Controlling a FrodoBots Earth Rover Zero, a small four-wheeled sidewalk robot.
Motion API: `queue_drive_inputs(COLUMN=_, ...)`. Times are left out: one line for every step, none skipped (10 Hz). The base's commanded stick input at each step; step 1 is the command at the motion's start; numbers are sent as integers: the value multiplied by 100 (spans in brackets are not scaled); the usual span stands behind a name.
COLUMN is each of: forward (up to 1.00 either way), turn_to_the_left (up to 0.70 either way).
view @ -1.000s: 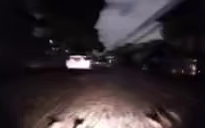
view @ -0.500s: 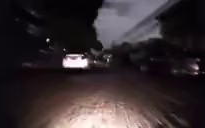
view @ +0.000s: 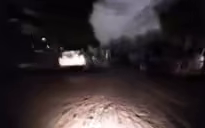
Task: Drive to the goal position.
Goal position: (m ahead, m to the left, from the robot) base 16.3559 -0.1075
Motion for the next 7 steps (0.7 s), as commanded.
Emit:
queue_drive_inputs(forward=50, turn_to_the_left=0)
queue_drive_inputs(forward=50, turn_to_the_left=0)
queue_drive_inputs(forward=50, turn_to_the_left=0)
queue_drive_inputs(forward=50, turn_to_the_left=0)
queue_drive_inputs(forward=50, turn_to_the_left=0)
queue_drive_inputs(forward=50, turn_to_the_left=0)
queue_drive_inputs(forward=50, turn_to_the_left=0)
